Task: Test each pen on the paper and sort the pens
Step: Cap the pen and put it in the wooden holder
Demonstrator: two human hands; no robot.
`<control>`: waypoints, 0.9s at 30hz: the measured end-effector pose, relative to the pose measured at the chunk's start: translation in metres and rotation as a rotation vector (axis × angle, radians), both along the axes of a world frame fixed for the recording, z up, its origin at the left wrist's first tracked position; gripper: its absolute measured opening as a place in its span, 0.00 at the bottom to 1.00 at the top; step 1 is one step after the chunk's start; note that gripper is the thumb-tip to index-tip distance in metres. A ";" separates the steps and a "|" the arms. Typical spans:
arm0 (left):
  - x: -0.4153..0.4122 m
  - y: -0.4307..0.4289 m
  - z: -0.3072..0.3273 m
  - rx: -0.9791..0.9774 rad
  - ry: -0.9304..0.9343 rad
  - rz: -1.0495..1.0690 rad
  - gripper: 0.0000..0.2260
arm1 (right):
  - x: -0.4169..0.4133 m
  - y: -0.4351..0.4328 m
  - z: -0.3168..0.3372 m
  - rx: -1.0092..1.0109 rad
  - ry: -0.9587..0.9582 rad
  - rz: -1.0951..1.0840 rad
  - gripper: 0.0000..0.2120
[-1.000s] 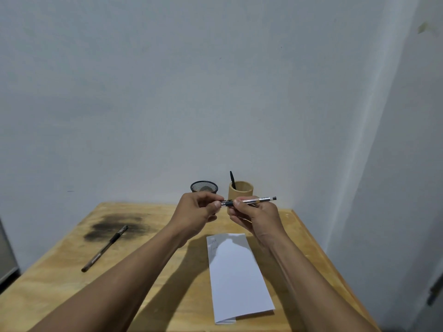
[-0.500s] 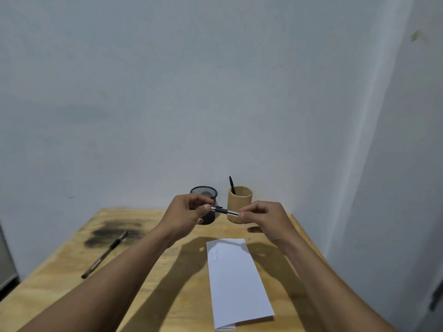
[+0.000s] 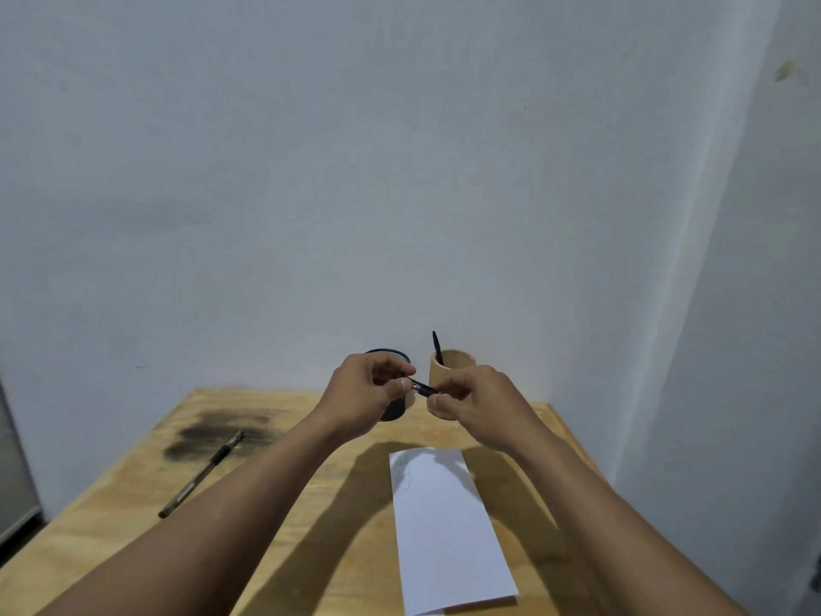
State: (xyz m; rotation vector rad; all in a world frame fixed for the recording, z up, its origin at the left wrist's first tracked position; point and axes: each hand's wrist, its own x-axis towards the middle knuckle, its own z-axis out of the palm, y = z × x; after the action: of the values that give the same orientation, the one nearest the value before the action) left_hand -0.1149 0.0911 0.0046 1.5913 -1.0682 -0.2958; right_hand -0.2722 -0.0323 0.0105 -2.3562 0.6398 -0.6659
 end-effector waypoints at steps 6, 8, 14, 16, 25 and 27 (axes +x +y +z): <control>0.006 -0.006 -0.007 -0.069 0.021 0.097 0.07 | 0.009 -0.001 0.010 -0.020 -0.026 -0.030 0.03; 0.011 -0.008 -0.012 -0.101 0.024 0.233 0.09 | 0.015 -0.005 0.013 0.001 -0.057 -0.047 0.02; 0.042 -0.022 -0.038 0.050 0.020 0.379 0.29 | 0.047 -0.023 0.031 0.057 -0.210 -0.085 0.06; 0.053 -0.030 -0.048 0.115 0.059 0.355 0.36 | 0.062 -0.030 0.037 0.092 -0.279 -0.083 0.07; 0.082 -0.070 -0.089 -0.023 0.270 0.192 0.31 | 0.128 -0.055 0.033 0.113 -0.356 -0.103 0.09; 0.087 -0.073 -0.089 -0.010 0.198 0.218 0.29 | 0.140 -0.058 0.024 0.113 -0.306 -0.106 0.09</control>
State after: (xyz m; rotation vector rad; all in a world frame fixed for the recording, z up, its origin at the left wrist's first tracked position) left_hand -0.0274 0.0184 -0.0848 1.6168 -0.7371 -0.2928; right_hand -0.1319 -0.0903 0.0342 -2.0707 0.6480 -0.9873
